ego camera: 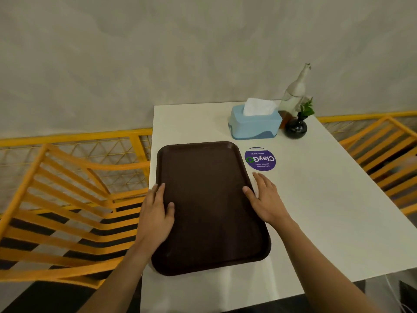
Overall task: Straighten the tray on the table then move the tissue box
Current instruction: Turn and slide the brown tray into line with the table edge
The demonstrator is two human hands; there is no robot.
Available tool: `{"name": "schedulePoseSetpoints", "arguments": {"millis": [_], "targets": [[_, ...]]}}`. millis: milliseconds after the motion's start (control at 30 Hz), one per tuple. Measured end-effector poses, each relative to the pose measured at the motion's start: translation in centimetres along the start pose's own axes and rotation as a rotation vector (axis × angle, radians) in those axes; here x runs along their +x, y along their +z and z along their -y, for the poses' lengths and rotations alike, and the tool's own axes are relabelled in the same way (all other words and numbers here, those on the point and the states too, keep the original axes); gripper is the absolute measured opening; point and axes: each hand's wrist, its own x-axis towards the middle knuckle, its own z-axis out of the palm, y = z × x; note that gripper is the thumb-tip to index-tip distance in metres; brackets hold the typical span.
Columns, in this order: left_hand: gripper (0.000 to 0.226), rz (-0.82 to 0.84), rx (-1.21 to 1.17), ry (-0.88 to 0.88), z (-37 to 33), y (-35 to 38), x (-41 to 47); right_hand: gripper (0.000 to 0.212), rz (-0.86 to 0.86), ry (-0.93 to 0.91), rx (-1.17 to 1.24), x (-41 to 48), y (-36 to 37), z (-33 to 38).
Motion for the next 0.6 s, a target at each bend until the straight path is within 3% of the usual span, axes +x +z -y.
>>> {"name": "schedulePoseSetpoints", "arguments": {"millis": [233, 433, 600], "targets": [[0.073, -0.049, -0.136, 0.146, -8.2, 1.6, 5.5, 0.045, -0.214, -0.036, 0.154, 4.0, -4.5, -1.2], [0.078, -0.111, -0.266, 0.168, -16.0, 5.7, 11.3, 0.046, -0.21, 0.002, 0.243, 10.8, -8.2, -5.3], [0.103, -0.063, -0.299, 0.123, -20.4, 9.8, 16.3, 0.053, -0.251, -0.113, 0.318, 18.2, -10.2, -8.1]]}}
